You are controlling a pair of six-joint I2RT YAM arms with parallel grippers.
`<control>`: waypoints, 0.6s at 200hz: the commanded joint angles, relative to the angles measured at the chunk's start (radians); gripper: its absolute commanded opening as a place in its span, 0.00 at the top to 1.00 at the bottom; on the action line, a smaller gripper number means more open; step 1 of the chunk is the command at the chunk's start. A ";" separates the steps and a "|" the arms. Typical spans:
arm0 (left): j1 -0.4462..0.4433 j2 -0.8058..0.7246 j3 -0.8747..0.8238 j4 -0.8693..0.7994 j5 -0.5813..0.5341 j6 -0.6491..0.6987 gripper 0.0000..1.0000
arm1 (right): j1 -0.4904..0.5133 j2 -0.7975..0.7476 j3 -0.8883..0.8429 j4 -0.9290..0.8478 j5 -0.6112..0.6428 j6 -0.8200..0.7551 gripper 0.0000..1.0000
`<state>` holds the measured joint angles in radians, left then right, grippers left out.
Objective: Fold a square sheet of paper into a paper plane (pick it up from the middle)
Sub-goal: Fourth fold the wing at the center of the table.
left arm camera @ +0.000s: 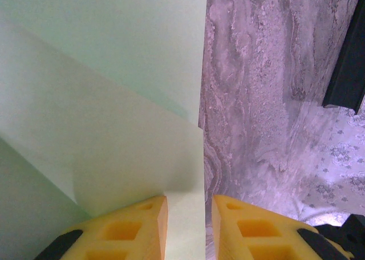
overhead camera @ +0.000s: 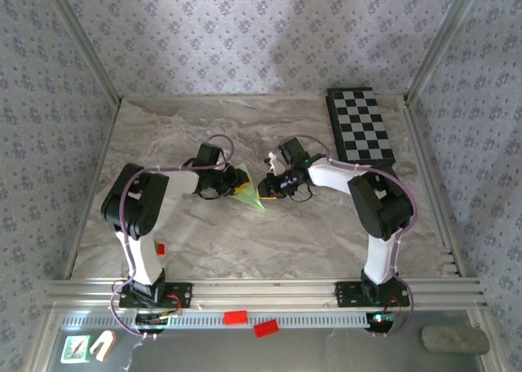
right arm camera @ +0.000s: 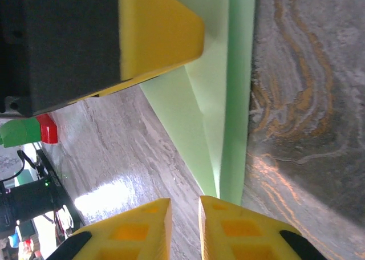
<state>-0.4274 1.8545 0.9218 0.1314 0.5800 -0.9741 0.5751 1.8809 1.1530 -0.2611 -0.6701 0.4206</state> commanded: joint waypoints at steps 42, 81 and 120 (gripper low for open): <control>-0.004 0.012 0.029 -0.004 0.019 -0.003 0.72 | 0.055 0.072 0.118 -0.088 0.070 -0.023 0.84; -0.002 0.014 0.029 -0.004 0.019 -0.005 0.73 | 0.058 0.107 0.133 -0.108 0.094 -0.019 0.85; -0.004 0.016 0.028 -0.006 0.018 -0.006 0.73 | 0.058 0.124 0.129 -0.118 0.110 -0.011 0.85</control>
<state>-0.4274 1.8545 0.9222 0.1314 0.5800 -0.9779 0.6292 1.9846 1.2598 -0.3386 -0.5850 0.4103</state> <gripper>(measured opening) 0.275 0.151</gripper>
